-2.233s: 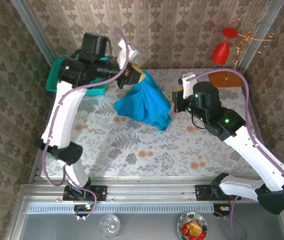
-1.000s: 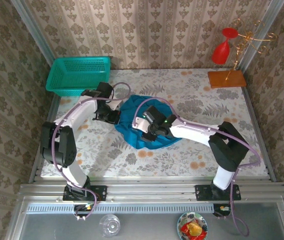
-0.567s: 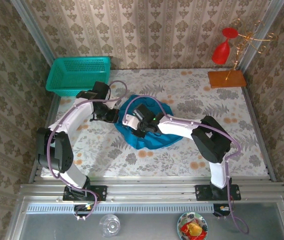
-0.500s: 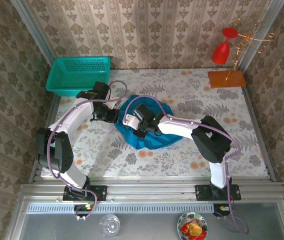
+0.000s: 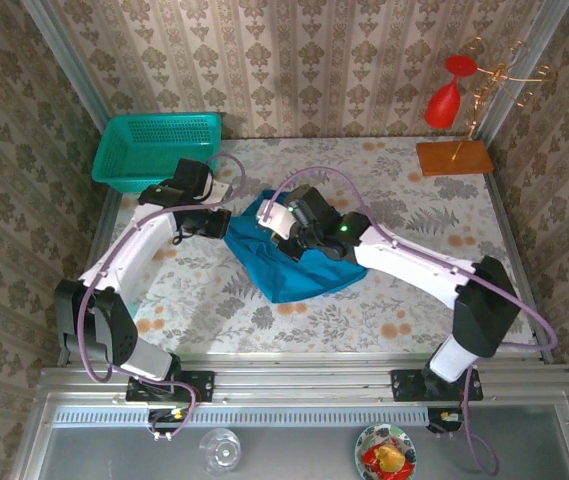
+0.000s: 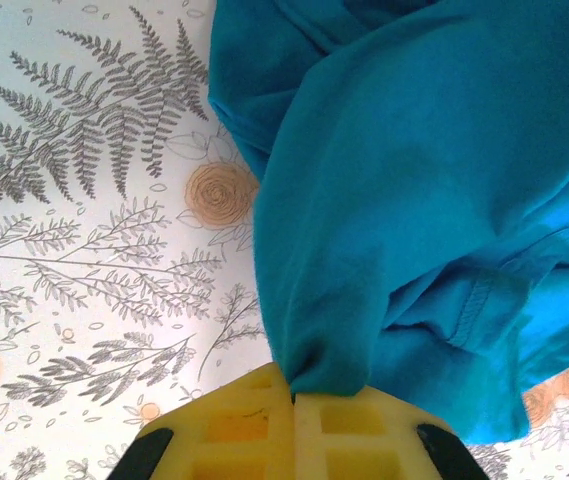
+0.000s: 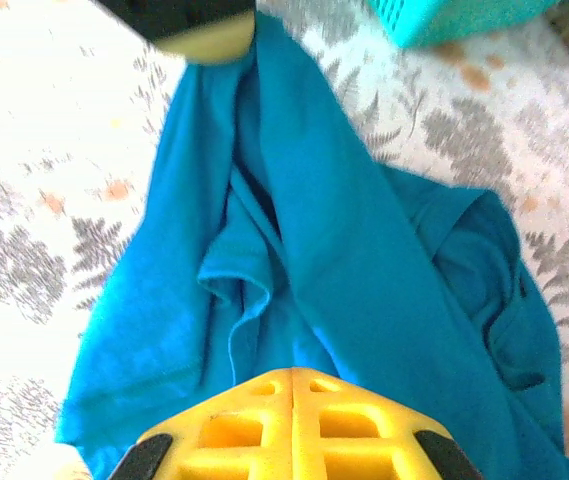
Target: Fold the inside-out t-shirt
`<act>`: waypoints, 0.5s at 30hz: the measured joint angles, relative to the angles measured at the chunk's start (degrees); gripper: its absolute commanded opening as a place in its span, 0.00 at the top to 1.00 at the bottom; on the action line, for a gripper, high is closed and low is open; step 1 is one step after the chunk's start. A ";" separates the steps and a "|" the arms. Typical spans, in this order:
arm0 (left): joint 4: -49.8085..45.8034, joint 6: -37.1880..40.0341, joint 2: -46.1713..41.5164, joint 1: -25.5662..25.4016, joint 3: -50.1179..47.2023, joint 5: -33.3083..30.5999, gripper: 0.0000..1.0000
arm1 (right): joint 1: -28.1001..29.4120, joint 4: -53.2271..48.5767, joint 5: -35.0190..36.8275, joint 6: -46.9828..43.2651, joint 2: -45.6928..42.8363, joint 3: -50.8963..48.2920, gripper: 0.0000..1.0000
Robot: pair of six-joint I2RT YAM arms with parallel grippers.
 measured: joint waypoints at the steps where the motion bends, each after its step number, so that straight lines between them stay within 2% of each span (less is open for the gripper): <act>1: 0.22 -0.11 -0.15 0.00 -0.07 0.31 1.00 | 0.00 0.31 -0.44 0.33 -0.42 -0.02 0.90; 5: 0.66 -0.13 -0.22 0.00 -0.07 1.09 1.00 | -0.02 3.74 -2.84 3.04 1.01 -2.58 0.76; 11: 0.61 -0.11 -0.20 0.00 -0.46 1.11 1.00 | -0.22 10.43 -3.50 5.49 6.58 -9.01 0.66; 15: 0.50 -0.11 -0.20 0.00 -0.96 1.11 1.00 | -0.85 14.71 -3.91 5.90 9.68 -10.23 0.65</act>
